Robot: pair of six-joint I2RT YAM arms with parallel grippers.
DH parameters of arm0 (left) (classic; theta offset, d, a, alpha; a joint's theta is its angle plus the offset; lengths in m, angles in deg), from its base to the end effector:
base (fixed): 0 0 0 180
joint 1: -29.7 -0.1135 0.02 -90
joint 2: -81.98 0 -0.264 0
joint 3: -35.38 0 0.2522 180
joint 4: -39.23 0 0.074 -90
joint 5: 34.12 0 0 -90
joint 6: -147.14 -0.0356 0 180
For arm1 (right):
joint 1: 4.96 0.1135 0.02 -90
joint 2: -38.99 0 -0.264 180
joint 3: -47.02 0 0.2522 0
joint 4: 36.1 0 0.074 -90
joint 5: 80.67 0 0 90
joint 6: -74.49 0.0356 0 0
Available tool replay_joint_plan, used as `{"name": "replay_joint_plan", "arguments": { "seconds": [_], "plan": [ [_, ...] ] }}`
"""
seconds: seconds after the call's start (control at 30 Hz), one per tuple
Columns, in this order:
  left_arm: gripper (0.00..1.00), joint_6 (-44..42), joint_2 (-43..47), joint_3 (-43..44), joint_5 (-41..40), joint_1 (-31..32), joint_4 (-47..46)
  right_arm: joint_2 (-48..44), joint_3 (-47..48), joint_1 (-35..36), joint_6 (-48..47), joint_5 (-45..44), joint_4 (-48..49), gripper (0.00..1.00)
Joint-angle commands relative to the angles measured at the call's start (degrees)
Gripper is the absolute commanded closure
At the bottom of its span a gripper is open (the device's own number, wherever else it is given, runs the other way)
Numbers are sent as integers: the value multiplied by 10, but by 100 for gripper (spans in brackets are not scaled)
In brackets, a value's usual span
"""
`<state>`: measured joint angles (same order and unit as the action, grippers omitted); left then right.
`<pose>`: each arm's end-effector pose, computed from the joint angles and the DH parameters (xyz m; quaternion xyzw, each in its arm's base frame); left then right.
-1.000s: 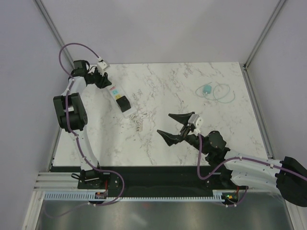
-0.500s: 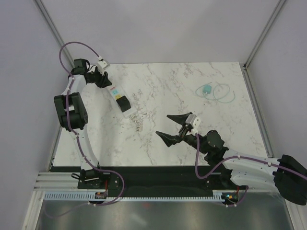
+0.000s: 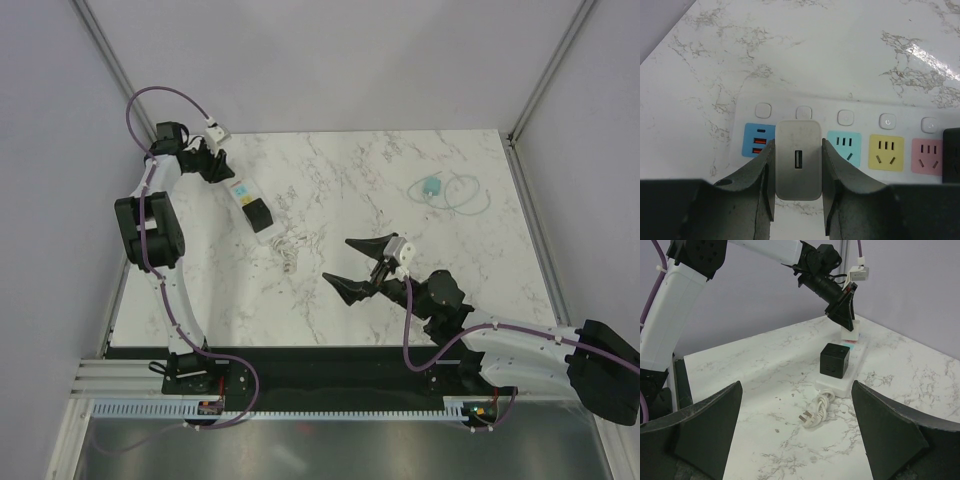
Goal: Insert the plug
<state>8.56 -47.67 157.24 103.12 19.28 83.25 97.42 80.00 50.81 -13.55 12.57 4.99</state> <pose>0.4955 0.0645 0.2054 0.4069 0.7754 -0.1819 0.4473 0.1193 0.1789 0.2596 -0.2934 0.5285 0.3994 0.6892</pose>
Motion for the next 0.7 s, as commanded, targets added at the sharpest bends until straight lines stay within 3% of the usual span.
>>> {"name": "replay_joint_plan", "arguments": {
  "seconds": [0.0,0.27,0.67],
  "plan": [
    [98,-49,-26,1,-37,12,19,0,19,1,6,9,21,2],
    [98,-76,-54,15,-72,27,77,0,18,0,22,17,25,2],
    [98,-79,-124,129,-59,31,193,13,50,0,41,32,-19,2]
  ]
}}
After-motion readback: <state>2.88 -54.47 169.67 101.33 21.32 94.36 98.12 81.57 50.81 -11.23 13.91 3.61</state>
